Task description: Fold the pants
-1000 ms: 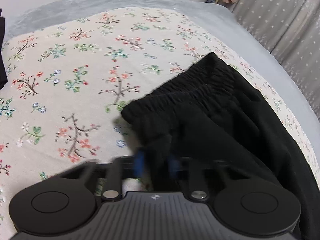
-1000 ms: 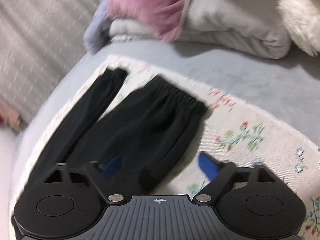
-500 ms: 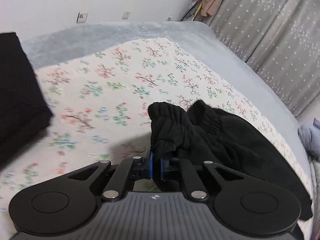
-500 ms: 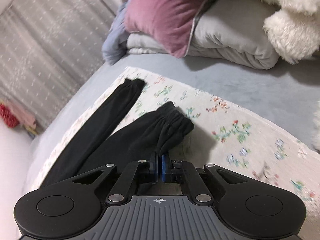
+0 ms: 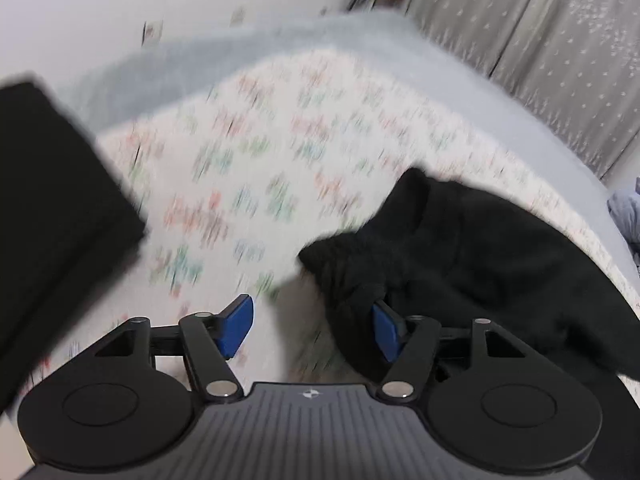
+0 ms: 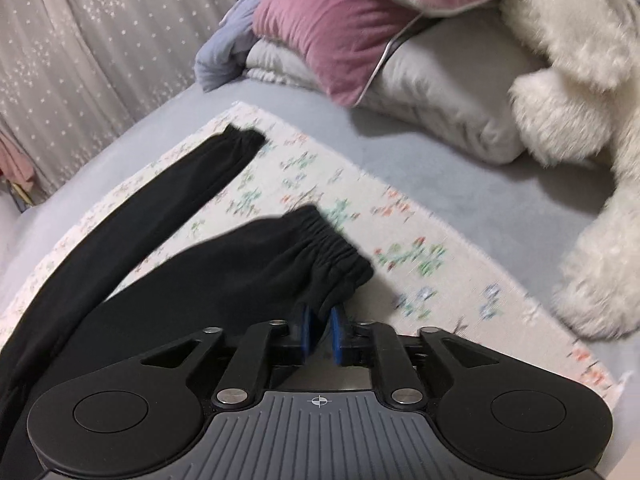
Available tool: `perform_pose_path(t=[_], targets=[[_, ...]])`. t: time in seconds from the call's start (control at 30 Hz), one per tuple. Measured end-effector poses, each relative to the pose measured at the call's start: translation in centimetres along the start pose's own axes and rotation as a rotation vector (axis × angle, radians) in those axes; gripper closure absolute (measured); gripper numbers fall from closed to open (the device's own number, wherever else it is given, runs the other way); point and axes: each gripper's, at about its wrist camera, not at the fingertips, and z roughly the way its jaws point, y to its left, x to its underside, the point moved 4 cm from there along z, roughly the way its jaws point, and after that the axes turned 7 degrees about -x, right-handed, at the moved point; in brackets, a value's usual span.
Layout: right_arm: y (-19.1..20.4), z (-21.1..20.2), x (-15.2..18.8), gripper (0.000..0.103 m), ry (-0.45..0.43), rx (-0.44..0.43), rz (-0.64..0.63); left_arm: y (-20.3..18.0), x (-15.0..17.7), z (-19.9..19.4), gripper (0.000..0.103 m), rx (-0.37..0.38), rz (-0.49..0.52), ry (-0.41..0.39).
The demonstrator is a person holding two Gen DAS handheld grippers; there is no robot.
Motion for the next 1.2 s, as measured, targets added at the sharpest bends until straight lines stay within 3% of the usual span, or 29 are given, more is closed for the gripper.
perform_pose_path(t=[0.1,0.13,0.17,0.23,0.27,0.33,0.4,0.5,0.6,0.63,0.73,0.83,0.87,0.93,1.0,1.13,1.2], targets=[[1.2,0.1,-1.7,0.08,-0.071,0.073,-0.075,-2.3,-2.8,-1.1,0.022,-0.085,0.077,-0.106],[1.7,0.3,-2.2,0.071,-0.082,0.072,-0.089,-2.6,-3.6,-1.6,0.02,-0.111,0.082,-0.134],[2.2,0.5,-2.5,0.063,-0.087,0.067,-0.102,-2.3,-4.1,-2.1,0.019,-0.121,0.061,-0.161],[2.8,1.1,-2.8,0.056,-0.081,0.048,-0.135,-1.7,-5.4,-2.0,0.019,-0.1,-0.013,-0.215],[3.3,1.6,-2.9,0.055,-0.068,0.044,-0.158,-1.8,-5.9,-1.2,0.019,-0.082,-0.005,-0.2],[4.4,3.4,-3.2,0.055,-0.033,0.042,-0.182,-5.0,-6.2,1.5,0.017,0.035,0.096,-0.111],[6.3,5.2,-3.7,0.055,-0.004,0.002,-0.194,-7.8,-6.2,5.3,0.017,0.125,0.127,-0.021],[9.1,8.5,-4.6,0.054,0.053,-0.076,-0.202,-10.8,-6.5,11.1,0.017,0.125,0.143,0.077],[10.9,10.8,-4.8,0.052,0.063,-0.067,-0.25,-12.6,-5.4,13.6,0.018,0.071,0.205,0.124],[11.0,11.3,-4.5,0.051,0.059,-0.064,-0.26,-12.8,-4.9,13.6,0.021,0.076,0.23,0.119],[10.4,12.5,-2.5,0.05,0.104,-0.085,-0.278,-13.6,-3.8,13.1,0.044,0.084,0.343,0.065],[10.5,12.8,-1.7,0.05,0.122,-0.072,-0.328,-13.8,-3.8,13.5,0.051,0.046,0.351,0.039],[10.8,12.4,-1.9,0.05,0.107,-0.08,-0.339,-13.6,-4.1,13.3,0.065,0.037,0.339,0.021],[11.1,11.8,-2.2,0.05,0.081,-0.115,-0.325,-13.2,-5.7,12.7,0.078,0.022,0.295,-0.039],[11.6,11.4,-2.3,0.05,0.074,-0.139,-0.317,-12.6,-7.1,12.0,0.08,-0.019,0.278,-0.109],[12.2,11.6,-2.3,0.05,0.073,-0.138,-0.347,-13.2,-8.3,12.1,0.082,-0.043,0.292,-0.152],[12.3,11.9,-2.3,0.05,0.073,-0.144,-0.338,-13.1,-9.1,12.0,0.089,-0.065,0.267,-0.192]])
